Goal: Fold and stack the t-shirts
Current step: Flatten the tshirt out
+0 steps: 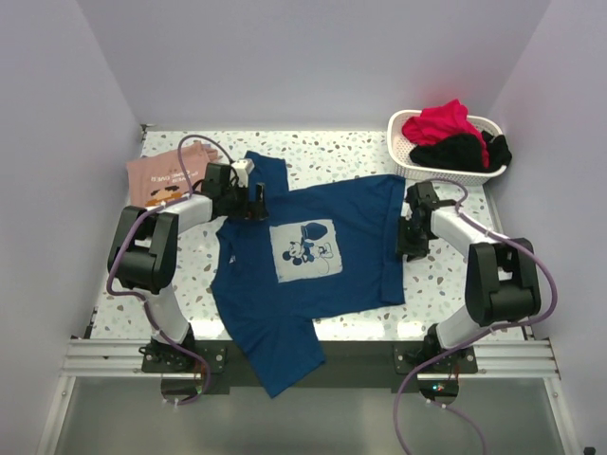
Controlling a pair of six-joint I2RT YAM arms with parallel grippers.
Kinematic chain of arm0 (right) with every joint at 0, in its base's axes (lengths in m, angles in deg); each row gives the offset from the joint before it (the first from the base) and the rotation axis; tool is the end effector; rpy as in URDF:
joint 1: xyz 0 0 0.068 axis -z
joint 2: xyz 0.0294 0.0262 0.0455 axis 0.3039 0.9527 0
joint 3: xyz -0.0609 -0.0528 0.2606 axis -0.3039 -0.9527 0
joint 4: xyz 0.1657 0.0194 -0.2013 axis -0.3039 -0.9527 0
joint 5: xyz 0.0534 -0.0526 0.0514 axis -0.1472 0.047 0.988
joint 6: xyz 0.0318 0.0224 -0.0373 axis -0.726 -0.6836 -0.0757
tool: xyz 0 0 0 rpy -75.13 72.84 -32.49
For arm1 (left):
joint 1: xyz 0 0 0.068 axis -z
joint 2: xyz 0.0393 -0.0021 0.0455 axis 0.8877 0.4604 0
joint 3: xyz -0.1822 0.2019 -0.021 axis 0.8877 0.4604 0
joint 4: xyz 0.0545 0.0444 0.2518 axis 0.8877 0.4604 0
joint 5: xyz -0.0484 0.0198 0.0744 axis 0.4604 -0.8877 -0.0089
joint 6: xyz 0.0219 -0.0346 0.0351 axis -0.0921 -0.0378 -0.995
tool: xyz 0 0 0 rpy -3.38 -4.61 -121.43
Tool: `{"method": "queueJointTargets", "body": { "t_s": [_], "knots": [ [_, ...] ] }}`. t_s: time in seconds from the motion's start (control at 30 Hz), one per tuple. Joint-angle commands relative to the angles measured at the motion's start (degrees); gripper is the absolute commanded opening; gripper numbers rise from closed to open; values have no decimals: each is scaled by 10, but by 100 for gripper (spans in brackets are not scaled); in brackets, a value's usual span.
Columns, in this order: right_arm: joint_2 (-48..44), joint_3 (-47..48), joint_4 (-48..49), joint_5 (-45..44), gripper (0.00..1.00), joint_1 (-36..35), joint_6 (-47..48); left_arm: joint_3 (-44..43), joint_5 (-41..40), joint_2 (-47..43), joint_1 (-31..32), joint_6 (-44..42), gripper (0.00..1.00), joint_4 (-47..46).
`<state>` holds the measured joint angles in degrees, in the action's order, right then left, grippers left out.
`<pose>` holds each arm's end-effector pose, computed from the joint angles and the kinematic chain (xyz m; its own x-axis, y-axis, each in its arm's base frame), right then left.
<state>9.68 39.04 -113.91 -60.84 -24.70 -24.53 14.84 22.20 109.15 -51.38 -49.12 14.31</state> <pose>0.2787 0.0342 0.1703 -0.9586 0.1544 -0.2393 0.1430 0.9876 0.0642 0.3654 -0.0826 0.1586 -0.7907 -0.0111 -0.6120 0.2377 0.9158 -0.3237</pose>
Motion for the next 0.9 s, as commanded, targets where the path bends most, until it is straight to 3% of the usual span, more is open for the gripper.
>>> {"method": "queueJointTargets", "body": {
  "t_s": [0.0, 0.27, 0.57, 0.87],
  "knots": [
    [-20, -7, 13, 31, 36, 4, -8, 2, -4, 21, -9, -1, 100, 10],
    [7, -35, 39, 47, 32, 5, -7, 2, -10, 17, -8, -2, 100, 16],
    [2, -15, 16, 21, 15, 8, -1, -1, -25, 18, -9, -7, 100, 24],
    [10, 21, -24, -8, 14, 21, 14, 1, -29, 19, -9, -8, 100, 25]
  ]
}}
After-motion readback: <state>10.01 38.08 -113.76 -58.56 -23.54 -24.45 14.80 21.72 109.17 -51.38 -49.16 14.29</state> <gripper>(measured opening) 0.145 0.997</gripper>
